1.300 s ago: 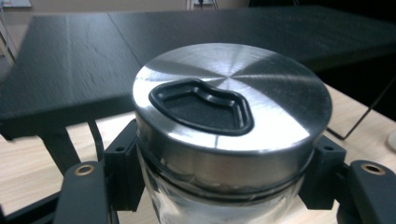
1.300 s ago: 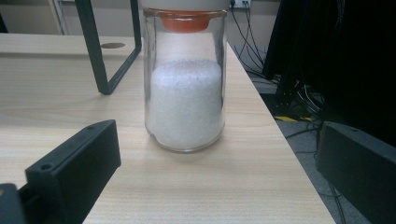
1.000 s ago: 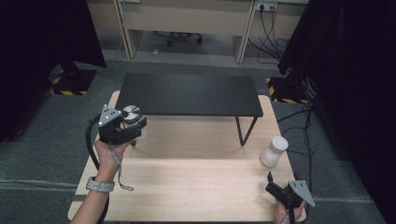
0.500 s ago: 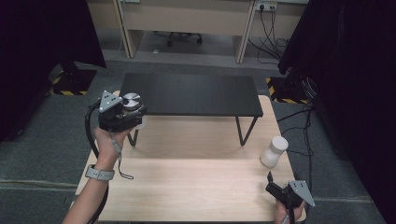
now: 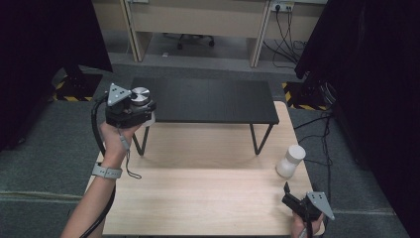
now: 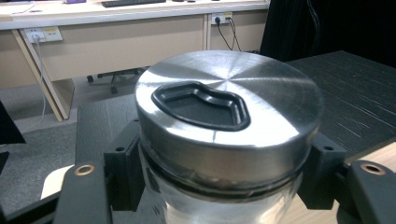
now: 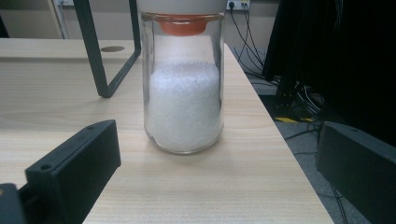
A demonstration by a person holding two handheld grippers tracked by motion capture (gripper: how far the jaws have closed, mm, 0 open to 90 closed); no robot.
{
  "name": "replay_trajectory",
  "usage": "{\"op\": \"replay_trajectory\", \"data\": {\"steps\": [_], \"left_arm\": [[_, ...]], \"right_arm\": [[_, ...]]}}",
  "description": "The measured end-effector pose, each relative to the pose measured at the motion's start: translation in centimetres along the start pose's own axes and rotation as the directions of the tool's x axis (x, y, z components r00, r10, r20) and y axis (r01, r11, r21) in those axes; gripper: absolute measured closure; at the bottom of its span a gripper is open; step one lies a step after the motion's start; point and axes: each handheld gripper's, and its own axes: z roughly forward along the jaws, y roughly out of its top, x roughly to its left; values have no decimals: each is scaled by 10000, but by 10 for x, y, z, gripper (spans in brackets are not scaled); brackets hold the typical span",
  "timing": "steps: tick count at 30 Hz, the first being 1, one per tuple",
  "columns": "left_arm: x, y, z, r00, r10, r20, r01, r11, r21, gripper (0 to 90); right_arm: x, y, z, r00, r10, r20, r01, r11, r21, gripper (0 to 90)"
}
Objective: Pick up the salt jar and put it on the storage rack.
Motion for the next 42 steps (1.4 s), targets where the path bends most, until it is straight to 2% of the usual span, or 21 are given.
{"op": "replay_trajectory", "data": {"steps": [17, 29, 34, 37, 42], "left_arm": [[16, 9, 35, 9997, -235, -23, 235, 9997, -72, 313], [19, 10, 61, 9987, -507, -25, 507, 9987, -65, 313], [16, 10, 67, 9992, -391, -104, 390, 9992, -48, 313], [18, 10, 69, 9991, -428, -77, 427, 9991, -87, 313], [20, 11, 70, 9998, -195, -11, 195, 9998, -41, 313]], "right_arm": [[1, -1, 0, 9998, 158, 106, -158, 9999, -52, 2], [1, -1, 0, 9996, 199, 184, -197, 9998, -83, 2], [-1, -1, 0, 9981, 584, 210, -581, 9982, -139, 2], [-1, -1, 0, 9984, 525, 205, -522, 9985, -135, 2], [0, -1, 0, 9985, 488, 250, -486, 9988, -109, 2]]}}
